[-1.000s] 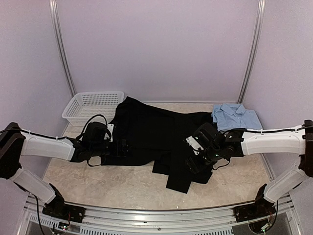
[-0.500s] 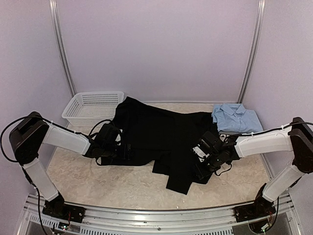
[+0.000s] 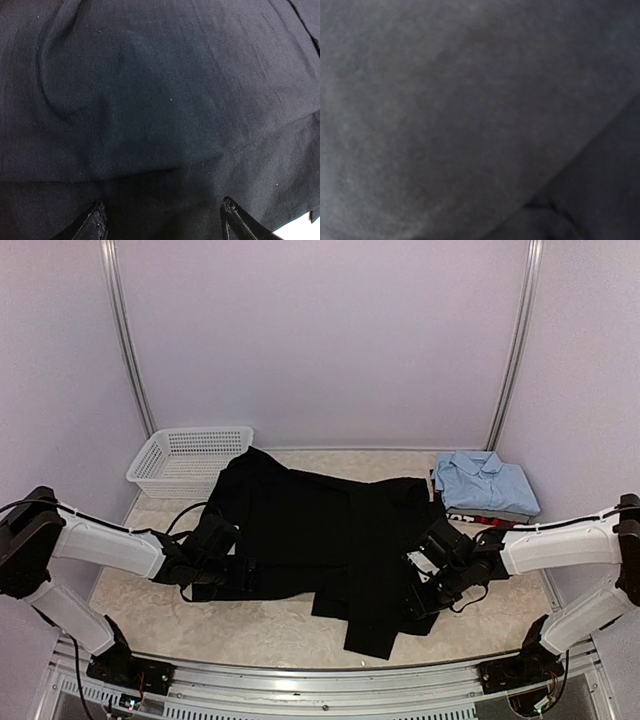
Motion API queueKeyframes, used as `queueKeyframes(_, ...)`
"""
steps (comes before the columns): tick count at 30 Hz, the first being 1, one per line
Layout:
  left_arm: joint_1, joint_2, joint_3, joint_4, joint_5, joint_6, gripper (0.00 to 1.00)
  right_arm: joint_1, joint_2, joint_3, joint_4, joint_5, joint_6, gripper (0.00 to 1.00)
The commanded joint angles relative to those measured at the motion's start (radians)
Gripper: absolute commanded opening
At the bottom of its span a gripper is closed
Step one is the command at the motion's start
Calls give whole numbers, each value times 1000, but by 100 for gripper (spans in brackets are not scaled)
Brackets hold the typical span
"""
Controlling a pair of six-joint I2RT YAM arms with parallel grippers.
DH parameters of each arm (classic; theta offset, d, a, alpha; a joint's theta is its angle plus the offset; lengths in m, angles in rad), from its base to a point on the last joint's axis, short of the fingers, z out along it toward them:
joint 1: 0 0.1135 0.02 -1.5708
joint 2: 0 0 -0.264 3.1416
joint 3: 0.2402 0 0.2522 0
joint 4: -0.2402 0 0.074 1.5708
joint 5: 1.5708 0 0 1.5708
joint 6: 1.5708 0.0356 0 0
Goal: Fold and stack the long sleeve shirts
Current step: Move the flattened shirt to the center of the board, then pick up the sleeve from the corner of the board.
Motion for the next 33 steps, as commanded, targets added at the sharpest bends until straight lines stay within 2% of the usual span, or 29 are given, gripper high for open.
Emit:
queueKeyframes(1, -52, -51, -85, -276, -18, -116, 74, 42, -60, -65, -146, -86, 109, 49)
queueKeyframes(8, -171, -140, -150, -354, -30, -253, 74, 117, -148, -126, -218, -81, 206, 49)
queueKeyframes(14, -270, -155, -165, -389, -67, -355, 75, 156, -216, -132, -282, -43, 246, 49)
queueKeyframes(20, -278, -147, -109, -407, -99, -340, 77, 158, -245, -60, -317, 24, 196, 50)
queueKeyframes(25, -278, -199, -38, -440, -162, -318, 82, 197, -338, 27, -332, 99, 138, 53)
queueKeyframes(29, -278, -263, 30, -423, -204, -270, 87, 300, -382, 68, -315, 124, 127, 59)
queueKeyframes(33, -276, -326, 59, -386, -245, -230, 93, 443, -349, 75, -266, 156, 116, 61)
